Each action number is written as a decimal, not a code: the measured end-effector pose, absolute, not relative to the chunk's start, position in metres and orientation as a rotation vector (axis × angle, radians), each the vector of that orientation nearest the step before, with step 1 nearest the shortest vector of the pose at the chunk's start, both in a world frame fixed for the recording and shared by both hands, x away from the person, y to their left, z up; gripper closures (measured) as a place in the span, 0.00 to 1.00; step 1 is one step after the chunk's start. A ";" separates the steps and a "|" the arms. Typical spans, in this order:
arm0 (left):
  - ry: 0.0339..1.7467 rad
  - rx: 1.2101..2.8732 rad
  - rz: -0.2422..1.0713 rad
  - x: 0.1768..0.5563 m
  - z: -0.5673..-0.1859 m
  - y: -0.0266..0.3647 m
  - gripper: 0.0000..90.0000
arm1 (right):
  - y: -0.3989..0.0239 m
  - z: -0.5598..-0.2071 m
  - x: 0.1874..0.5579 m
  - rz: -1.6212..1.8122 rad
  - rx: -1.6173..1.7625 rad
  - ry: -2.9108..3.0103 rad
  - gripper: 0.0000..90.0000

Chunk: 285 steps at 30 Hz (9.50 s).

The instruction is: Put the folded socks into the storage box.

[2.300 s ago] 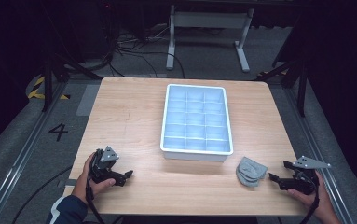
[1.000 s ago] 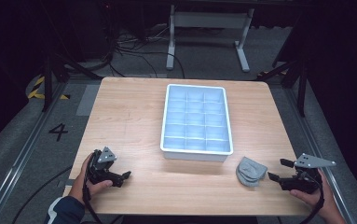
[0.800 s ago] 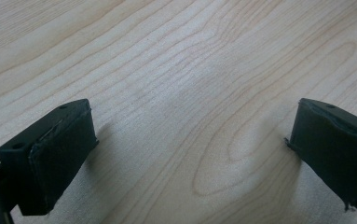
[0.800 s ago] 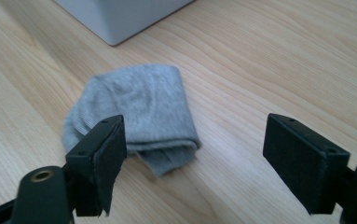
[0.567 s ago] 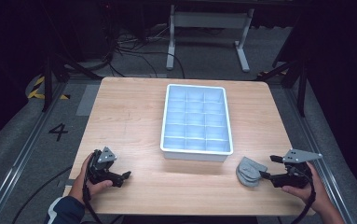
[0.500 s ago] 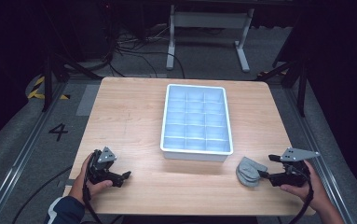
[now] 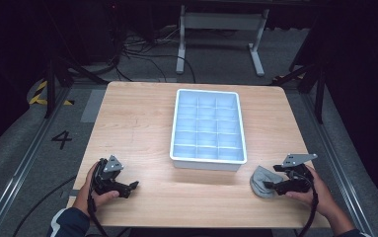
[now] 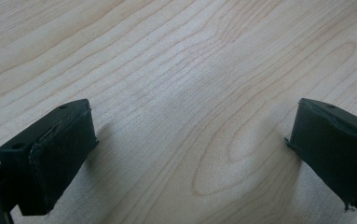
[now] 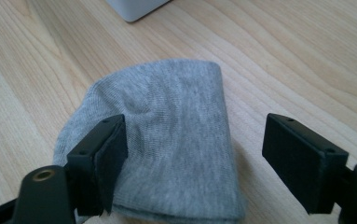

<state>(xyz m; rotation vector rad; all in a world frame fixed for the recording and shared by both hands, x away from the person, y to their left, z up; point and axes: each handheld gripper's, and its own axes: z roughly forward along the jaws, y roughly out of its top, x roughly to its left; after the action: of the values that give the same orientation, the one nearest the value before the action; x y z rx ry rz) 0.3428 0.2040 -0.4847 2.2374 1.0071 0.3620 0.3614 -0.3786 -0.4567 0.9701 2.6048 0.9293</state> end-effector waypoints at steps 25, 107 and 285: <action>1.007 2.237 0.361 0.343 -0.485 0.204 0.01 | -0.358 -0.456 0.358 0.929 0.868 2.860 0.79; 1.006 2.237 0.364 0.343 -0.485 0.204 0.00 | -0.388 -0.406 0.338 1.196 0.708 2.509 0.85; 1.007 2.234 0.365 0.342 -0.485 0.205 0.01 | -0.206 -0.401 0.487 0.268 0.376 2.798 0.84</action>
<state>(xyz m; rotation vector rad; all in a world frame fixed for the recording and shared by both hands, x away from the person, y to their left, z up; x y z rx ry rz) 0.3416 0.2046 -0.4849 2.2338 1.0066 0.3646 0.4869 -0.2057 -0.4014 0.3759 2.7984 0.2676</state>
